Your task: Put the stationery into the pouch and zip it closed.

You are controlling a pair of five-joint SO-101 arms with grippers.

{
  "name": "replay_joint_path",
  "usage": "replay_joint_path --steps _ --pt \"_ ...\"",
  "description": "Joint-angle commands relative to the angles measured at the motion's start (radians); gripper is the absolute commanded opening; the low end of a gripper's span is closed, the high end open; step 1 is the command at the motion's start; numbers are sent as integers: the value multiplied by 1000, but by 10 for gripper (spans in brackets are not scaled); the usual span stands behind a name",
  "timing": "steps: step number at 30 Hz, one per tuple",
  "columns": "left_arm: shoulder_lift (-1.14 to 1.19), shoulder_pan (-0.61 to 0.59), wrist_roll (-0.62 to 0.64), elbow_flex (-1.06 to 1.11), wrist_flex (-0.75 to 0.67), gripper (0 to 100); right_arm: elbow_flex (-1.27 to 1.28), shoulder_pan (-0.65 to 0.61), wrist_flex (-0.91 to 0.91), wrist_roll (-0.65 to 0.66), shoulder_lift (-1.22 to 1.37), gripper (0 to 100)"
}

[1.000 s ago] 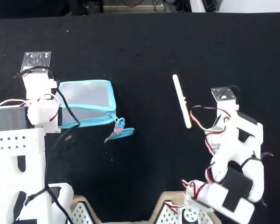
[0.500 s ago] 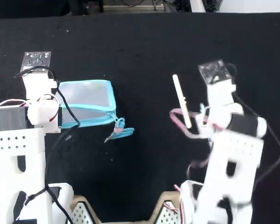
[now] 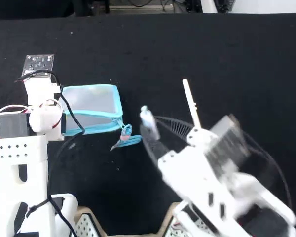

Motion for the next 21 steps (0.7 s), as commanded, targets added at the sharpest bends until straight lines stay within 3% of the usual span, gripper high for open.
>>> replay_joint_path --steps 1,9,21 --pt "6 -5 9 10 8 30 74 -103 -222 -9 -39 11" --pt "6 -5 9 22 9 30 375 -206 -680 -9 -142 11" --pt "6 -5 9 16 8 30 808 -207 -1192 -9 -188 11"
